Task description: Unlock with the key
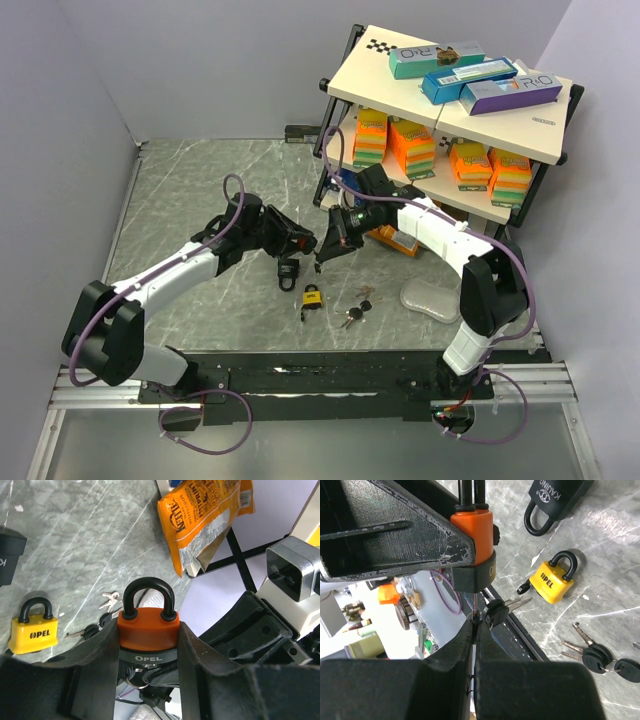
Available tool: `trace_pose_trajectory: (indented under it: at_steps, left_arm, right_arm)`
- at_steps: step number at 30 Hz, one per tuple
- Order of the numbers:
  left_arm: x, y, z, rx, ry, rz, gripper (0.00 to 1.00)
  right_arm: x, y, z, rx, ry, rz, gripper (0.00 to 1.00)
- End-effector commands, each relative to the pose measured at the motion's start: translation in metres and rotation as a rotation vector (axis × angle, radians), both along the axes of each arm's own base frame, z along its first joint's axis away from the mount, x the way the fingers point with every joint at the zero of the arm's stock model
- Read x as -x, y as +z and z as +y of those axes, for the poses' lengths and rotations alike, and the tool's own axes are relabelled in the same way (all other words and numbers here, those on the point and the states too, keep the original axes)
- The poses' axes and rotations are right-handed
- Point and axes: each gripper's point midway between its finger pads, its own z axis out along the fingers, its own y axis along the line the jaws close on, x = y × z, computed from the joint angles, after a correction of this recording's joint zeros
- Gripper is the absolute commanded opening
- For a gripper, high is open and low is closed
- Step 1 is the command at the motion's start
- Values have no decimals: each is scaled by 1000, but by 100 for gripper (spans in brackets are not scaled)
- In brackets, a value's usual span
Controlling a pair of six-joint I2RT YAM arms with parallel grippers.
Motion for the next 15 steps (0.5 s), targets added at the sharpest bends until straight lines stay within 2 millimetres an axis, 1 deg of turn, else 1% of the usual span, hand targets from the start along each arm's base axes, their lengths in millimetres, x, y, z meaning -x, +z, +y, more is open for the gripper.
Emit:
trace_pose_trajectory:
  at_steps: [1, 5, 8, 12, 15]
  left_arm:
    - [25, 40, -34, 127, -179, -45, 1]
    - [24, 43, -37, 138, -185, -46, 1]
    - [24, 46, -40, 147, -190, -47, 1]
    - [24, 44, -42, 149, -197, -38, 1]
    - [24, 43, -42, 150, -197, -34, 1]
  right_arm:
    - [-61, 36, 15, -89, -81, -255, 0]
    - [-67, 30, 15, -80, -73, -300, 0]
    - [-68, 21, 16, -65, -68, -324, 0]
    - [-72, 19, 18, -51, -55, -362, 0]
    - [-73, 15, 18, -6, -34, -400, 0]
